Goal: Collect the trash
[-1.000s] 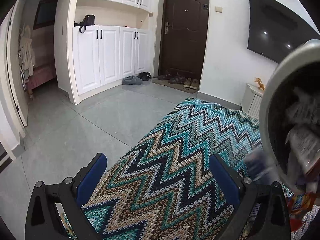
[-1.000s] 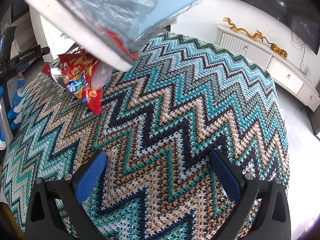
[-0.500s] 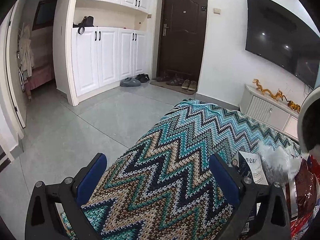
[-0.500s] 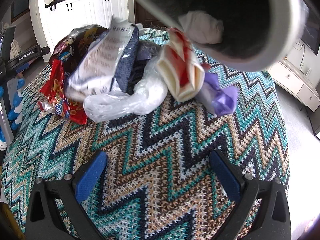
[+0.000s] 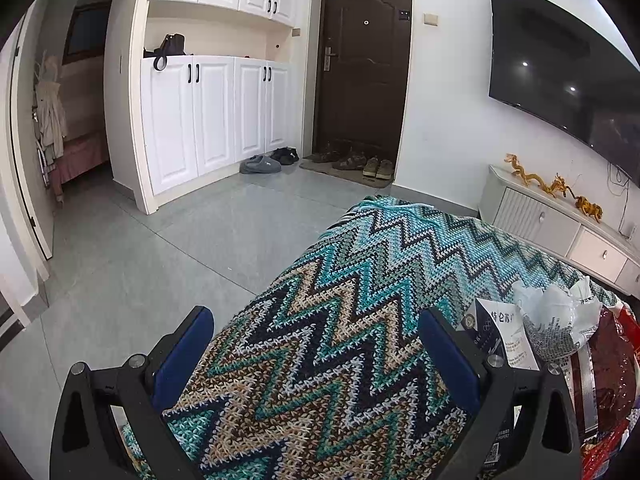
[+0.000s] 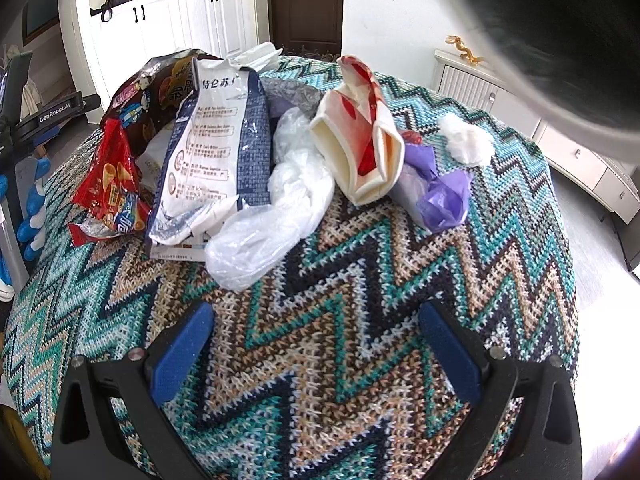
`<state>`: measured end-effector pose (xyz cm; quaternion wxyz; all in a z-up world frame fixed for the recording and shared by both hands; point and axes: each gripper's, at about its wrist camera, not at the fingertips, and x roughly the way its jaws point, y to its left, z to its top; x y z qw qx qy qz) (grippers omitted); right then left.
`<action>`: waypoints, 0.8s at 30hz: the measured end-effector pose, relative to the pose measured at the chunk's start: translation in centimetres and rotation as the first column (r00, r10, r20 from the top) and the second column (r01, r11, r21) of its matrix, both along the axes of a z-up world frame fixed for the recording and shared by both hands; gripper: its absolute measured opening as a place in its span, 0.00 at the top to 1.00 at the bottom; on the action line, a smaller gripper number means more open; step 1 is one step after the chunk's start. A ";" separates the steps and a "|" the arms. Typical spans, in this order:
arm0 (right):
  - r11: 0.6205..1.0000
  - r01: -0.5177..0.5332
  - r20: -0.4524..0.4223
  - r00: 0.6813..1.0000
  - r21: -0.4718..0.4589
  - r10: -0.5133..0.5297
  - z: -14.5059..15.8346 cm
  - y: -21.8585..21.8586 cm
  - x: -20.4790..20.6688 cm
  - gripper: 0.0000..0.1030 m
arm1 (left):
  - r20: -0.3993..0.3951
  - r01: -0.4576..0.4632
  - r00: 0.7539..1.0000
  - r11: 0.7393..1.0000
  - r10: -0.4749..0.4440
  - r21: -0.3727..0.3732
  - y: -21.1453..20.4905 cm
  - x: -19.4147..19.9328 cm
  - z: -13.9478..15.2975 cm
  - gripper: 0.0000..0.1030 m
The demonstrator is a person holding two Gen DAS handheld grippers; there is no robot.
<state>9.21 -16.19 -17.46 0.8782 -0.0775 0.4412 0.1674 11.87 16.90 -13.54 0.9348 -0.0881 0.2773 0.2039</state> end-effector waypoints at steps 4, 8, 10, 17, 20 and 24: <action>1.000 0.000 0.000 1.000 0.000 0.000 0.0 0.0 0.0 0.00 | -0.010 -0.002 1.000 1.000 0.002 -0.002 0.1 0.1 -0.1 0.00; 1.000 0.000 0.000 1.000 0.000 0.000 0.0 0.0 0.0 0.00 | -0.023 0.001 1.000 1.000 -0.001 0.004 0.0 0.3 -0.3 0.00; 1.000 0.000 0.000 1.000 0.000 0.000 0.0 0.0 -0.1 0.00 | -0.035 0.005 0.999 1.000 -0.005 0.006 -0.1 0.4 -0.4 0.00; 1.000 0.000 0.000 1.000 0.000 0.000 0.0 0.0 -0.1 0.00 | -0.108 0.026 0.994 0.998 -0.020 0.050 -1.2 1.4 -0.9 0.00; 1.000 0.000 0.000 1.000 0.000 0.000 0.0 0.0 -0.1 0.00 | -0.140 0.028 0.990 0.998 -0.020 0.054 -1.3 1.7 -1.2 0.00; 1.000 0.001 0.000 1.000 0.000 -0.001 0.0 0.0 0.0 0.00 | -0.163 -0.001 0.987 0.999 0.009 0.047 -1.0 1.7 -1.4 0.00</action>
